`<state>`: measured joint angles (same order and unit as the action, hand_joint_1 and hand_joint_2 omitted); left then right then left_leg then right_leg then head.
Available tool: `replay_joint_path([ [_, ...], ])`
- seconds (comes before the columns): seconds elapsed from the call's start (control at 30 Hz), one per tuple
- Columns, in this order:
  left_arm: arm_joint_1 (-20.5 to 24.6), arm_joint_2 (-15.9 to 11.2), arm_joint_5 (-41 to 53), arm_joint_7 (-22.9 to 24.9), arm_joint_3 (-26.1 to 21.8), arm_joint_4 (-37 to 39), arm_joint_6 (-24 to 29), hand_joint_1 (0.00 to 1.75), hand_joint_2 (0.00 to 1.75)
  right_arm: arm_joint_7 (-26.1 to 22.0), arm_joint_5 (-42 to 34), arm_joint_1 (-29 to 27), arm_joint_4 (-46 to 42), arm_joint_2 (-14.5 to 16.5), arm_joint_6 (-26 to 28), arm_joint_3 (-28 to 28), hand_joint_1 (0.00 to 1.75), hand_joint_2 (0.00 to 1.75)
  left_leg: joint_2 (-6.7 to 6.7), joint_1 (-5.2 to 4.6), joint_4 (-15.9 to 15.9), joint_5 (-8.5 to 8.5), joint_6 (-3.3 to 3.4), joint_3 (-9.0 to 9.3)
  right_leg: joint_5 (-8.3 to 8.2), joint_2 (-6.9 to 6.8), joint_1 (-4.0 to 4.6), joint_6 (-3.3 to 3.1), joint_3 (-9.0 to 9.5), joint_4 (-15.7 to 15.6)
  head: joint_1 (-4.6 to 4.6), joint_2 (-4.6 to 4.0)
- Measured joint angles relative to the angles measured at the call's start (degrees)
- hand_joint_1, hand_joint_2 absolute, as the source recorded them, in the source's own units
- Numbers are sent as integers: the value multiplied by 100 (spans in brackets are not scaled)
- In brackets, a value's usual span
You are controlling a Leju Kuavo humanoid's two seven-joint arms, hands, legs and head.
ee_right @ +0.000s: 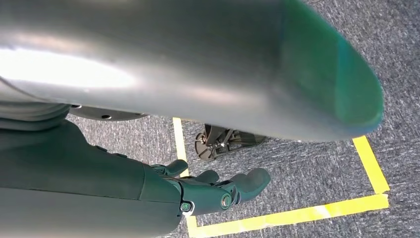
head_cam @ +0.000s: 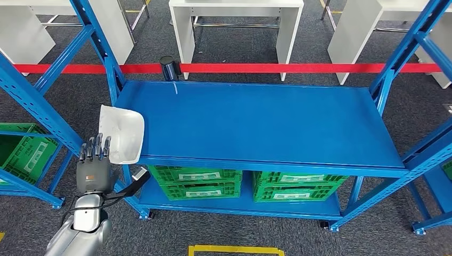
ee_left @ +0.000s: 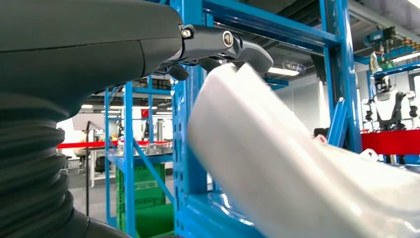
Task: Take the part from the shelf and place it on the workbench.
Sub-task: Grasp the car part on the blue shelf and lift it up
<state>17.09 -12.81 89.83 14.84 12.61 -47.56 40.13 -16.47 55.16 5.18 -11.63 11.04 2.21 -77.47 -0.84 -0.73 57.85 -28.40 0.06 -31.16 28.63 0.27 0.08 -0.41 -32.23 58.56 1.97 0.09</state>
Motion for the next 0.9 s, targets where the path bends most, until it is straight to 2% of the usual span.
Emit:
replay_joint_path([
  [0.3, 167, 27, 0, -311, -207, 133, 1, 0, 175, -9, -10, -2, 0, -4, 0, 1, 0, 0, 2, 0, 0, 0, 0, 0, 0, 1, 0, 0, 0, 0, 0, 0],
  [0.87, 156, 42, 0, -361, -417, 209, 0, 0, 175, -27, 1, -9, 0, -8, 0, 1, 0, 0, 1, 0, 0, 0, 0, 0, 0, 0, 0, 0, 0, 0, 0, 0],
  [0.9, 156, 42, 0, -362, -418, 210, 0, 31, 175, -35, 2, -9, 0, -8, 0, 1, 0, 0, 1, 0, 0, 0, 0, 0, 0, 0, 0, 0, 0, 0, 0, 0],
])
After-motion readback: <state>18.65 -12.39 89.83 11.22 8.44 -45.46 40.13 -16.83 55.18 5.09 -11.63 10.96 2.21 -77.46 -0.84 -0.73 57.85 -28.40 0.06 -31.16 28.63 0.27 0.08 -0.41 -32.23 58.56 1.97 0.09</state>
